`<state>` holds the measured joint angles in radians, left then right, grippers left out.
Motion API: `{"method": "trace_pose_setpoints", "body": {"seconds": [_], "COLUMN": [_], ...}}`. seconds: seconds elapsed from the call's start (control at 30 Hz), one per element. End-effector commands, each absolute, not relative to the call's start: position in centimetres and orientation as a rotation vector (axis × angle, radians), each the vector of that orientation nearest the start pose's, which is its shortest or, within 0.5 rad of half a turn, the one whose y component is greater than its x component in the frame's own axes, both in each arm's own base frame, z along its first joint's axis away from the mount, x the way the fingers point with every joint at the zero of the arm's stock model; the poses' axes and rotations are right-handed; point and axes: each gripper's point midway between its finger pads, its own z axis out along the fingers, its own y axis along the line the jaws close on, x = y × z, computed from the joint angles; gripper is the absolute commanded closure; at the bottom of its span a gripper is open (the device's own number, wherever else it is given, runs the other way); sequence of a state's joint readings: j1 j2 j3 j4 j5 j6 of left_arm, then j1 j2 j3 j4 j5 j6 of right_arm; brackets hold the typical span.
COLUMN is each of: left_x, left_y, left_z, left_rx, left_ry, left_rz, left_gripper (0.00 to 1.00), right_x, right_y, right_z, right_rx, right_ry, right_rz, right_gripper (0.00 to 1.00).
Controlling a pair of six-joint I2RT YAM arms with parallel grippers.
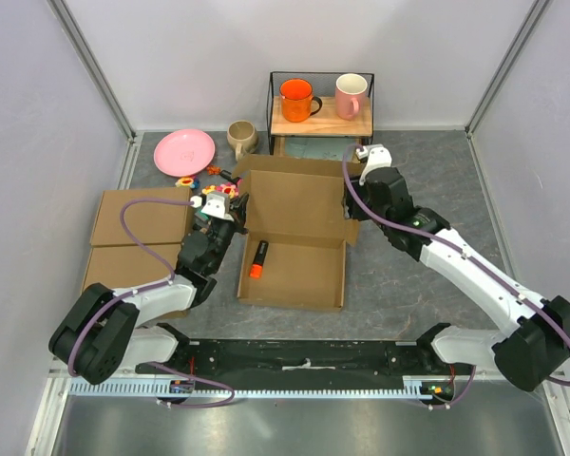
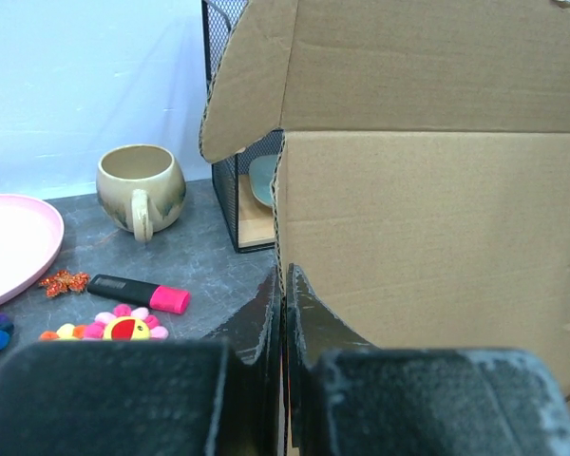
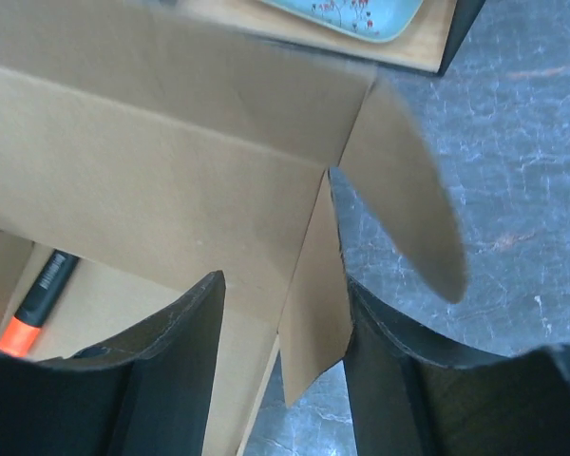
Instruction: Fold the paper box
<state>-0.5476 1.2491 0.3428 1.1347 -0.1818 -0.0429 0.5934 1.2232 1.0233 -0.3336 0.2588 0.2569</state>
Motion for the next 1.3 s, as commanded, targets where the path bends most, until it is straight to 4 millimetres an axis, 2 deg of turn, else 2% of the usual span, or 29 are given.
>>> {"method": "trace_pose_setpoints", "body": {"seconds": [0.0,0.37,0.7,0.87,0.93,1.0,1.1,1.13,1.17,1.23,1.27], "left_x": [34.1,34.2,34.3,34.1,33.7,33.6,33.1,32.9,33.0,32.6,32.5], "left_y": [-17.0,-16.8,-16.5,-16.5,-17.0,-17.1,-17.0,-16.8,-16.8,-16.6,-16.5], "left_z": [24.8,24.8,24.2,24.1,23.6,23.0,23.7,23.1,24.0,23.7,24.8], "left_rx": [0.195,0.193,0.164,0.141,0.179,0.184,0.185,0.192,0.188,0.212,0.215], "left_ry": [1.238,1.238,1.273,1.328,1.375,1.426,1.439,1.487,1.492,1.556,1.549], "left_rz": [-0.339,-0.323,-0.324,-0.352,-0.366,-0.379,-0.387,-0.377,-0.373,-0.354,-0.354], "left_gripper": [0.98,0.98,0.98,0.95,0.86,0.72,0.55,0.51,0.44,0.41,0.39], "right_x": [33.8,34.0,34.4,34.2,34.1,34.0,33.9,33.8,33.7,33.4,33.4], "right_y": [18.3,18.3,18.1,17.7,17.4,17.3,17.1,17.2,17.2,17.2,17.1], "right_z": [23.5,22.8,22.1,22.3,22.4,22.5,22.4,22.5,22.5,22.4,22.3], "right_rx": [-0.223,-0.267,-0.257,-0.256,-0.25,-0.25,-0.249,-0.251,-0.253,-0.258,-0.254], "right_ry": [2.06,2.105,2.119,2.111,2.101,2.093,2.088,2.083,2.082,2.078,2.076], "right_rz": [0.268,0.236,0.206,0.192,0.186,0.18,0.163,0.158,0.156,0.155,0.151], "right_gripper": [0.43,0.58,0.82,0.87,0.89,0.91,0.93,0.93,0.94,0.94,0.95]}}
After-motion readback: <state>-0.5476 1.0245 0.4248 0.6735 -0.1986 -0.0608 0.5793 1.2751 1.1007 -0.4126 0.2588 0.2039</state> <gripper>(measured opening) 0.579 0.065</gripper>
